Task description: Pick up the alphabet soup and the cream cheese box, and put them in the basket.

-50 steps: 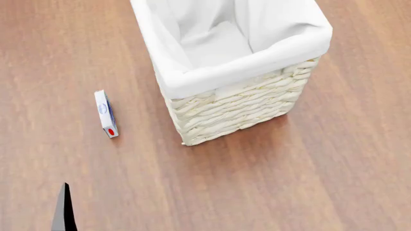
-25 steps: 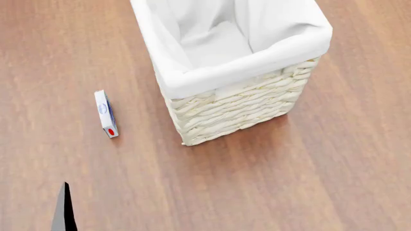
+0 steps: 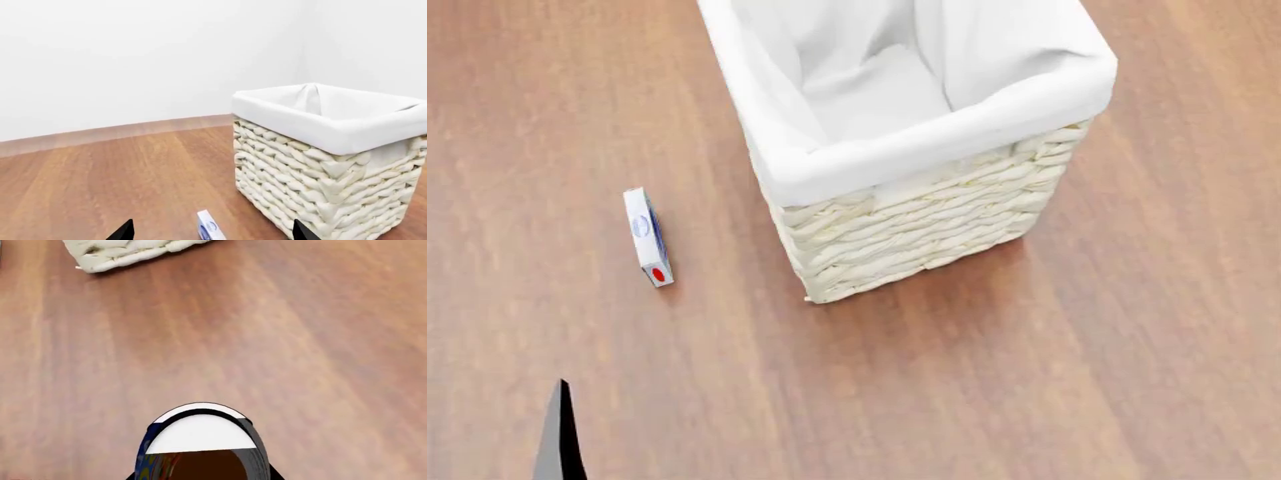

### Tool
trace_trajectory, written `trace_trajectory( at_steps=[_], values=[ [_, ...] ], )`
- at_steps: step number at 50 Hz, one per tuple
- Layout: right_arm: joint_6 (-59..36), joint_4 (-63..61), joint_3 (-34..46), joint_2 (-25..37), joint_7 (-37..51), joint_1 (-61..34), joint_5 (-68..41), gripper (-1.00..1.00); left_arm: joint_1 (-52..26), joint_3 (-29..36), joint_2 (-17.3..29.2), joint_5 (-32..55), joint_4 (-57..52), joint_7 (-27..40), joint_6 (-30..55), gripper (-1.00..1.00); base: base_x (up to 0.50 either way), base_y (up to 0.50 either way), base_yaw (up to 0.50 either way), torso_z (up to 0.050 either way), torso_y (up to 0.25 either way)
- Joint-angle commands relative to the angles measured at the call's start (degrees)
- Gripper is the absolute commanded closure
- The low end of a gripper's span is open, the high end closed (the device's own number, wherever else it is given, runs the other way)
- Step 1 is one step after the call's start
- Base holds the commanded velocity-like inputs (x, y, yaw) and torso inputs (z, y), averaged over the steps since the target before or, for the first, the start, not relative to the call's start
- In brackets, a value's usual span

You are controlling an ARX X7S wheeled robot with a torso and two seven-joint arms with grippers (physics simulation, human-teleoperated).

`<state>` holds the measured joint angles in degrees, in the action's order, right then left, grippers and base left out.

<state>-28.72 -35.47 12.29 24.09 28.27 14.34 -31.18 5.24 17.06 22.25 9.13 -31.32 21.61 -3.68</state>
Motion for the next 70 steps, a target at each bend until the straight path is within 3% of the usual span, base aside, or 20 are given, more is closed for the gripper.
trace_trajectory(
  at_steps=[1,10,12,14,15,17,19,21,31,37,43,50,61,70],
  values=[
    [-2.95,-9.84,-1.53,3.26,3.44,-0.97,2.38,1.0,-0.06,0.2,0.17,-0.01,-0.16,0.17,0.17,-1.0,0.0,0.0,0.0,0.0,0.0],
    [-7.04,-22.48,-2.34,8.16,6.31,-9.21,5.4,1.0,-0.01,0.62,0.19,-0.16,-0.24,0.19,0.02,-1.0,0.0,0.0,0.0,0.0,0.0],
    [-6.33,-24.5,1.68,13.59,11.69,-16.56,2.74,1.0,-0.05,1.0,0.18,-0.48,-0.43,0.14,0.17,-1.0,0.0,0.0,0.0,0.0,0.0],
    [3.01,-24.52,18.79,29.56,28.86,-33.75,-7.2,1.0,-0.22,1.07,0.27,-0.51,-0.67,0.1,0.39,-1.0,0.0,0.0,0.0,0.0,0.0],
    [6.59,-24.52,27.38,34.55,33.99,-42.35,-11.12,1.0,-0.27,1.16,0.38,-0.6,-1.22,0.07,0.59,-1.0,0.0,0.0,0.0,0.0,0.0],
    [9.52,-24.51,41.99,36.81,38.32,-59.53,-16.89,1.0,-0.35,1.28,0.39,-0.56,-1.3,0.02,0.66,-1.0,0.0,0.0,0.0,0.0,0.0],
    [6.1,-23.97,42.95,35.71,38.91,-76.11,-19.8,1.0,-0.02,1.34,0.59,-0.54,-1.9,0.03,0.71,-1.0,0.0,0.0,0.0,0.0,0.0],
    [4.85,-22.18,40.87,34.19,36.28,-81.96,-22.62,1.0,0.51,1.07,0.99,-0.38,-2.8,0.17,0.9,-1.0,0.0,0.0,0.0,0.0,0.0],
    [2.82,-8.03,36.04,26.5,22.62,-98.39,-30.14,1.0,0.65,1.21,1.07,-0.19,-2.66,0.29,0.74,-1.0,0.0,0.0,0.0,0.0,0.0],
    [2.8,6.05,35.67,20.46,12.57,-103.38,-33.55,1.0,0.44,1.75,0.9,-0.06,-2.86,0.09,0.77,-1.0,0.0,0.0,0.0,0.0,0.0],
    [0.39,29.9,36.59,10.94,-0.66,-108.3,-39.03,1.0,-0.08,1.91,0.7,0.17,-2.18,-0.03,0.4,-1.0,0.0,0.0,0.0,0.0,0.0],
    [-3.7,47.35,40.7,4.23,-6.16,-113.98,-35.07,1.0,0.28,1.53,0.77,0.7,-1.22,0.01,-0.94,-1.0,0.0,0.0,0.0,0.0,0.0],
    [-7.53,64.72,44.45,-2.11,-11.89,-115.88,-33.38,1.0,0.93,1.12,1.35,1.34,-2.07,0.23,-1.28,-1.0,0.0,0.0,0.0,0.0,0.0],
    [-6.97,67.18,45.41,-3.03,-13.73,-115.41,-32.33,1.0,0.91,0.79,1.58,1.69,-1.93,0.48,-1.25,-1.0,0.0,0.0,0.0,0.0,0.0]
  ],
)
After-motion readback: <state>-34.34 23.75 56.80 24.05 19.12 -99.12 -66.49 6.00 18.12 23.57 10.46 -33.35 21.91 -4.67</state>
